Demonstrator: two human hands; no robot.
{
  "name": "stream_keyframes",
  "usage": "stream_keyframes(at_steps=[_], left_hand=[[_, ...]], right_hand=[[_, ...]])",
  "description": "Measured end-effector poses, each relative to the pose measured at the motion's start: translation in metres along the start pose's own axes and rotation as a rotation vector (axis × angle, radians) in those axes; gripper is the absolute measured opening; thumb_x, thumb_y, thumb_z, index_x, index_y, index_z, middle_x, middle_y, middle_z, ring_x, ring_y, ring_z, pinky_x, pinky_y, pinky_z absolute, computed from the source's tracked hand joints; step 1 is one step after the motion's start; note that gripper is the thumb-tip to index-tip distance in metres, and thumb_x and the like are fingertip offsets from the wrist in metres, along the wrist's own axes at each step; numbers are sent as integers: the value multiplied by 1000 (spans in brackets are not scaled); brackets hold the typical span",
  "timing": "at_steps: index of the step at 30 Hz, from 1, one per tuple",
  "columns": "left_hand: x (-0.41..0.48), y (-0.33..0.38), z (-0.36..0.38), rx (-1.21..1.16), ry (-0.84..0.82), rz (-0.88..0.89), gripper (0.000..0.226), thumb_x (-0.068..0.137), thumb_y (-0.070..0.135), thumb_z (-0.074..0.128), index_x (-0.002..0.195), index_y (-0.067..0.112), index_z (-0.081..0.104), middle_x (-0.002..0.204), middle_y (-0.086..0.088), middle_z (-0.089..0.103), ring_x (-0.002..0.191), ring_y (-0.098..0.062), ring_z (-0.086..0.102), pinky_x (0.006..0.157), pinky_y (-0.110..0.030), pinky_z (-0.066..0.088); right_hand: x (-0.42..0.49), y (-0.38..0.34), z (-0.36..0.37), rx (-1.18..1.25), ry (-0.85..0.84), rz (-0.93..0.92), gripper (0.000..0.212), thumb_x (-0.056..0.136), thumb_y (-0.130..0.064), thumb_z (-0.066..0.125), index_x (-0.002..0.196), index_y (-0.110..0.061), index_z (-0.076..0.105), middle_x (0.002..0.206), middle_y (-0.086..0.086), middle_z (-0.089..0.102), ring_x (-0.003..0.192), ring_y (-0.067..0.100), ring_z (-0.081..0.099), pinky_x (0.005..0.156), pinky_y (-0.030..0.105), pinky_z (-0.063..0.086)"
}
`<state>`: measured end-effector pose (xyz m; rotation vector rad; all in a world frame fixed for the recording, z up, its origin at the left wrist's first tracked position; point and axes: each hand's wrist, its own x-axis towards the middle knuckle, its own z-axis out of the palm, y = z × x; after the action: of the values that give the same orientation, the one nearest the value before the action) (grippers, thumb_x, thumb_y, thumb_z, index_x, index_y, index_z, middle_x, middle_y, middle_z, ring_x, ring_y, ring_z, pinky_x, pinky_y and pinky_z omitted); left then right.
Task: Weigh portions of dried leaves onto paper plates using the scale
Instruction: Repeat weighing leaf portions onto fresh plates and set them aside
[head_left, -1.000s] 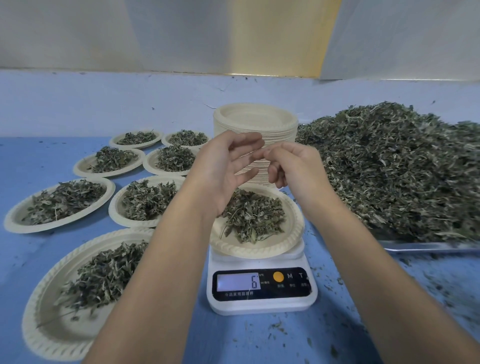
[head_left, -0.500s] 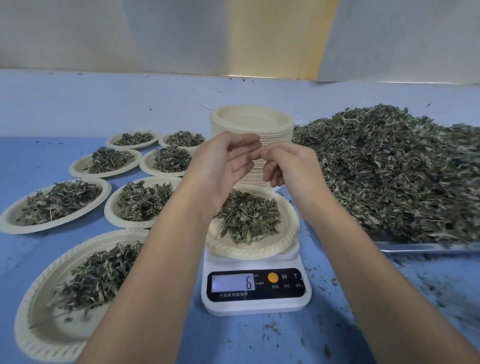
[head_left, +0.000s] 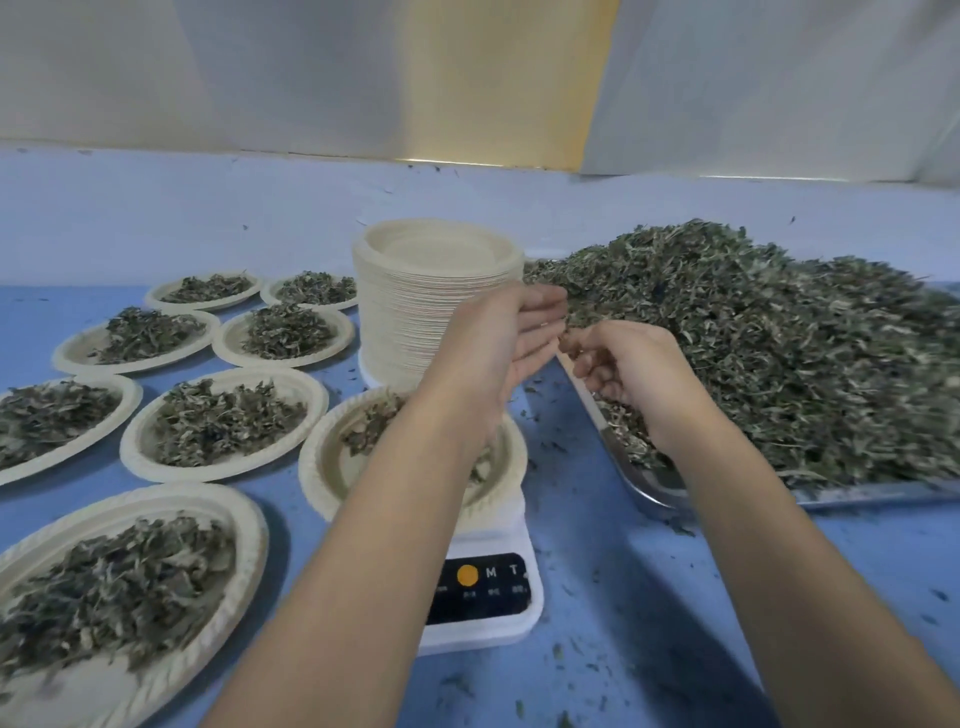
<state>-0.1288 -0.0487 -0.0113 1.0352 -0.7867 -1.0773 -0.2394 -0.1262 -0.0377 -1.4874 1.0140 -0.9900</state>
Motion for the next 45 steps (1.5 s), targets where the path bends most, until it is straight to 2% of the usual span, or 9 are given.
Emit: stream_keyframes(at_steps=[8,16,23,27,31,35,37,40,45], left_hand=[[13,-32,39,-61,-16,-118,24,96,8,41,90,10,65,113,-11,67,107,-21,63,88,-26,50],[15,-40,43,-57,27,-123,28,95,6,38,88,8,65,110,-12,69,107,-22,64,92,-29,50],[15,-40,38,-36,67,-123,30,95,6,38,86,9,65,103,-9,70,105,-21,65,92,-30,51],[15,-41,41,-57,108,-141,26,95,5,39,89,6,64,113,-11,66,111,-23,61,95,-31,48],[22,-46,45,-60,175,-144,26,96,11,42,112,4,61,121,-9,60,115,-20,54,94,-29,43],[31,-49,48,-85,243,-204,15,95,15,43,100,9,55,84,-3,48,72,-12,45,68,-25,38],[35,-55,50,-125,211,-226,24,97,18,42,111,7,57,102,-7,55,94,-17,53,82,-28,41],[36,-60,56,-181,191,-238,38,99,22,41,132,5,49,139,-10,48,132,-20,40,104,-30,33],[36,-59,59,-308,201,-238,37,100,23,38,132,6,48,132,-11,54,121,-20,51,100,-30,38]], right_hand=[[20,26,-57,-466,49,142,3,82,-10,57,84,-11,60,66,5,54,54,15,47,50,24,36],[21,44,-53,-782,-260,139,71,76,-2,71,139,-22,45,78,-2,51,58,11,52,45,17,41],[26,46,-39,-1142,-166,-165,46,85,-10,61,130,-22,58,116,11,65,108,26,59,84,26,43],[24,47,-39,-1158,-109,-193,37,86,-7,58,120,-19,66,113,12,67,107,28,60,86,27,43],[25,49,-42,-1054,-52,-127,30,87,-5,58,113,-15,69,95,13,71,84,25,68,76,24,52],[30,52,-49,-561,52,57,29,87,-1,63,114,-8,66,70,1,60,48,5,62,51,17,52],[30,49,-52,-241,74,107,29,86,6,62,114,-2,63,79,3,60,59,11,63,68,27,59],[22,39,-52,135,49,110,14,86,11,59,87,-3,61,91,9,62,75,15,62,60,19,57],[13,18,-52,445,33,105,23,83,13,61,77,-8,55,87,11,64,70,13,64,58,20,57]])
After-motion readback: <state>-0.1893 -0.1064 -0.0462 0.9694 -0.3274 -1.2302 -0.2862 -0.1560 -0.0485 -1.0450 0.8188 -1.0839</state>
